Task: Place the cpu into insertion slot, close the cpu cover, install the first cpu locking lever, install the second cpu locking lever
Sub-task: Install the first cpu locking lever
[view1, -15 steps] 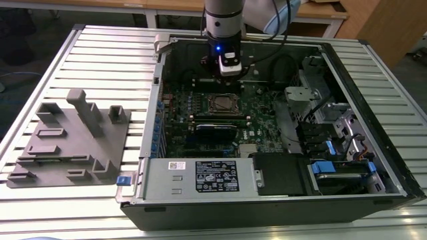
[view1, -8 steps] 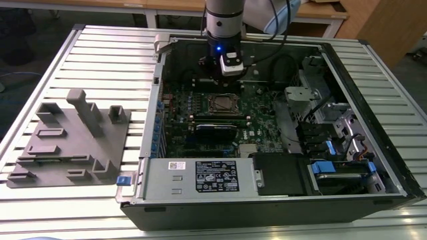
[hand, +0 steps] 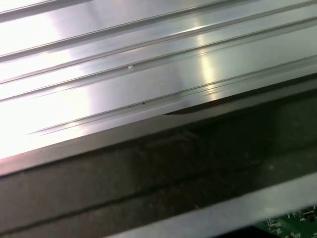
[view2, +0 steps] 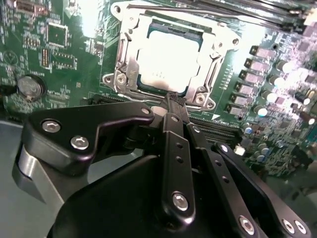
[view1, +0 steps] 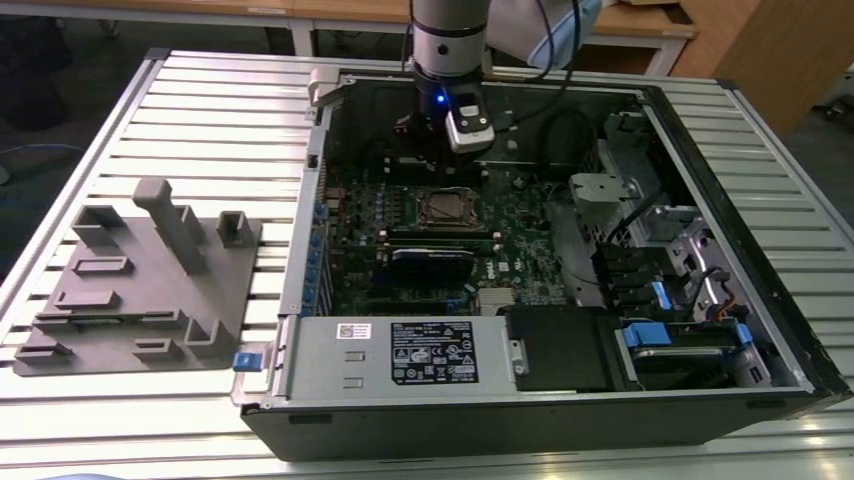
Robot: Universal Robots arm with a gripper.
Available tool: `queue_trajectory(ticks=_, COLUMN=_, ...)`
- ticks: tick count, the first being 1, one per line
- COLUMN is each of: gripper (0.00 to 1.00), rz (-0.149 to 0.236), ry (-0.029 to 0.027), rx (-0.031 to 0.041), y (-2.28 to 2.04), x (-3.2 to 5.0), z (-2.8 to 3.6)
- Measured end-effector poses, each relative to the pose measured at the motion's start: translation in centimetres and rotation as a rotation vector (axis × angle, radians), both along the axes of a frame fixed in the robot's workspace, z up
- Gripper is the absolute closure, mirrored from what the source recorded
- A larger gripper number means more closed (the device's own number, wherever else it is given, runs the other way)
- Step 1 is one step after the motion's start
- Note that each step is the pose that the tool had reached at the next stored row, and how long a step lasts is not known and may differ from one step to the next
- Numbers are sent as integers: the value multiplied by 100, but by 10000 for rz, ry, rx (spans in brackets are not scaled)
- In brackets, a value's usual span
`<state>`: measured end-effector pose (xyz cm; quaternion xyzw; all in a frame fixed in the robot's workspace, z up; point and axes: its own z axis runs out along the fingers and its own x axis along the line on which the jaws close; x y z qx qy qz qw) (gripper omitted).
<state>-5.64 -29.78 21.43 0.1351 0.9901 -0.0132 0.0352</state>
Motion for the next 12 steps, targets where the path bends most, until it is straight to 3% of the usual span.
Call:
queue_trajectory(ticks=7, gripper=89, rz=960, ry=3, rx=1, y=0, x=3, z=-23)
queue_trajectory(ticks=9, gripper=89, rz=1038, ry=44, rx=-5, y=0, x=4, z=-22)
queue_trajectory(ticks=12, gripper=89, rz=1040, ry=63, rx=-2, y=0, x=5, z=-16)
